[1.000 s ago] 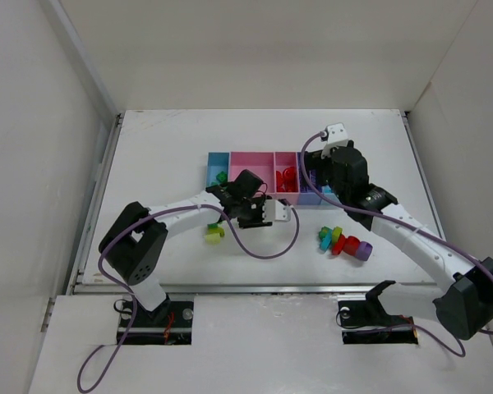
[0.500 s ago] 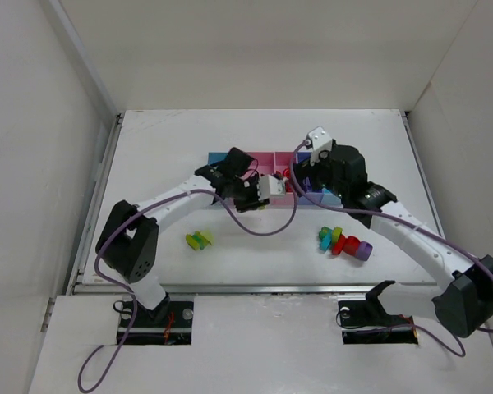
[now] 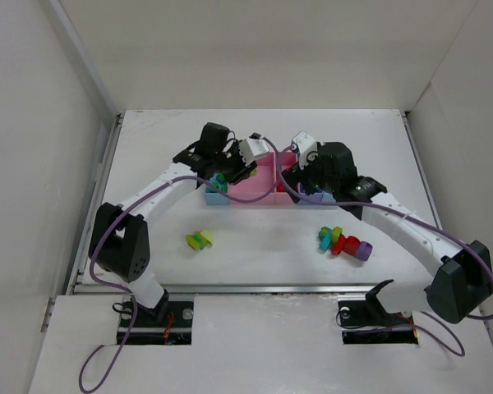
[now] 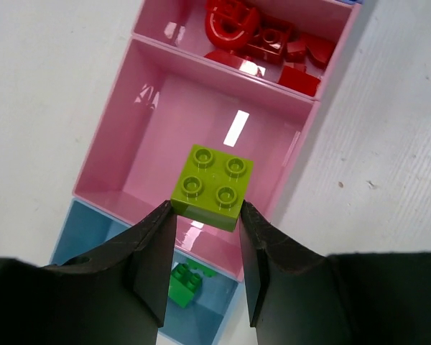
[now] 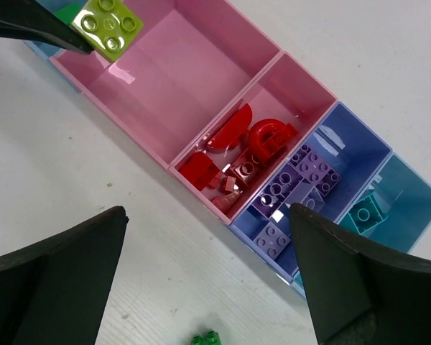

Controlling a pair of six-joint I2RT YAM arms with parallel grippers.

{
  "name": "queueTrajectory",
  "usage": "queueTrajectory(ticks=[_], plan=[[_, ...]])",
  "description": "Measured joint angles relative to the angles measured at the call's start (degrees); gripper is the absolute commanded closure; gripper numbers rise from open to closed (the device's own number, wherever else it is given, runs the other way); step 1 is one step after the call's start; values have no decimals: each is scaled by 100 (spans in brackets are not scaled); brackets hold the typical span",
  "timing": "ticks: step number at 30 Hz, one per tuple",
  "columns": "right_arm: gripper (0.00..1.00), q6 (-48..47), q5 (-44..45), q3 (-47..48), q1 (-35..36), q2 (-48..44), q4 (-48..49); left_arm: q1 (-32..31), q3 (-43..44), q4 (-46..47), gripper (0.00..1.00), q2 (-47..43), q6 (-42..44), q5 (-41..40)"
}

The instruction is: Sort the legos into containers by color

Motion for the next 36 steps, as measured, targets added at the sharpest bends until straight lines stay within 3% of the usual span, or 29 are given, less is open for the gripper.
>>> queueTrajectory(ticks=[9, 23, 36], plan=[[0, 271, 494, 31, -63, 157, 11, 28, -109, 391, 100, 111, -358, -372], [0, 693, 468, 874, -1137, 778, 284, 39, -103, 323, 100, 155, -271, -625], [0, 623, 120, 1727, -1436, 1591, 1692, 46, -372, 822, 100, 155, 153, -758]])
